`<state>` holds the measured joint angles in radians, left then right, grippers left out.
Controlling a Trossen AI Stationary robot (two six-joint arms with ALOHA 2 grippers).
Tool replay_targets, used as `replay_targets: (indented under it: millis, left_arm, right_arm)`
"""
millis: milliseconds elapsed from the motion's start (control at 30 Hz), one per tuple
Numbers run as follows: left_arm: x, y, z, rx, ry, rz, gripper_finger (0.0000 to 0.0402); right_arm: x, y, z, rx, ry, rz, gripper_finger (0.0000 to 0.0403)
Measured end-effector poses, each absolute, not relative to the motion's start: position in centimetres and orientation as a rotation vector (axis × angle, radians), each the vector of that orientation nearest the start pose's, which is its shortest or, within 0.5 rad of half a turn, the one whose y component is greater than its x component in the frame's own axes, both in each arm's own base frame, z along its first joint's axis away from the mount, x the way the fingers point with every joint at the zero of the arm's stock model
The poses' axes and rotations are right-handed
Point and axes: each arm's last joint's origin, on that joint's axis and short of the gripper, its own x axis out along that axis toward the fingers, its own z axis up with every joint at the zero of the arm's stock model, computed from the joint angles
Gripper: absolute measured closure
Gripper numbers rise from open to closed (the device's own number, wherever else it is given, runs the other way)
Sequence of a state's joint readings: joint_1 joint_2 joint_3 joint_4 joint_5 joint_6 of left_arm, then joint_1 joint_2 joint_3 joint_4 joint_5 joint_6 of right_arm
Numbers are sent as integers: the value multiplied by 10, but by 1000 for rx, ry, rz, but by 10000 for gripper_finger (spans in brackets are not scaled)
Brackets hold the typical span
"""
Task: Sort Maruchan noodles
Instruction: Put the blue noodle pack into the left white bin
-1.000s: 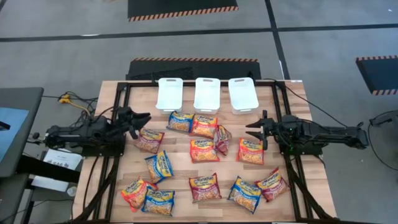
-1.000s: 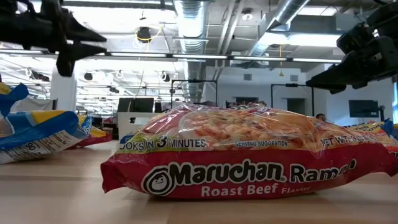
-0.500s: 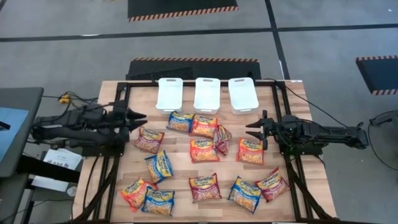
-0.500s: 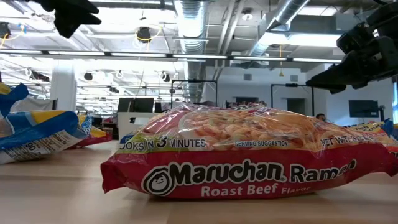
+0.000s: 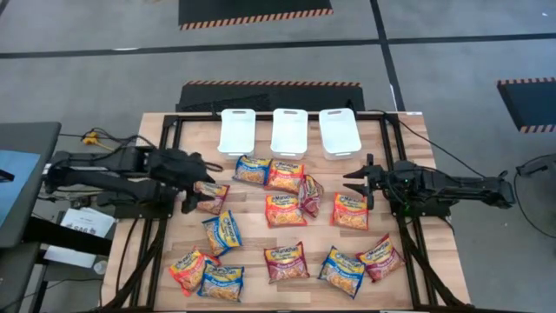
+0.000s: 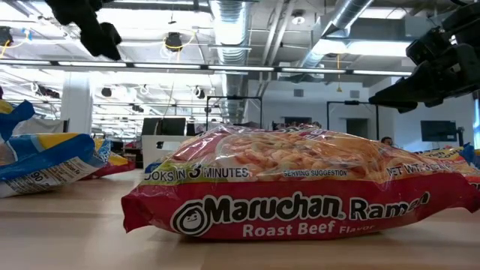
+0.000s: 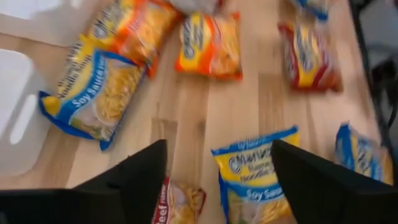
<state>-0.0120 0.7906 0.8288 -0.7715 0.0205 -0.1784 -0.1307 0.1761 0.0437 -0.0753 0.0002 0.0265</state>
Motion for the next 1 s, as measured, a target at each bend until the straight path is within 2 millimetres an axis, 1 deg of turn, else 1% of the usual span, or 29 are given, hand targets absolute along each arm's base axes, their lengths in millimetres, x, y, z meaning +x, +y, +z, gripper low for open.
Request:
replay_targets:
  millis: [133, 233, 533, 667, 767, 1000]
  left_arm:
    - [166, -3, 282, -88, 833, -13, 74]
    - [181, -4, 270, -50, 915, -52, 57]
    - [221, -7, 225, -36, 1128, -184, 54]
    - [233, -8, 206, -32, 1197, -215, 54]
    - [240, -8, 196, -24, 1224, -227, 54]
    - [252, -9, 179, -31, 1239, -283, 54]
  right_arm:
    - [105, -14, 157, 40, 206, -133, 243]
    - [105, -14, 157, 40, 206, -133, 243]
    - [105, -14, 157, 40, 206, -133, 243]
    - [105, -14, 157, 40, 205, -133, 243]
    - [105, -14, 157, 40, 206, -133, 243]
    - [105, -14, 157, 40, 205, -133, 243]
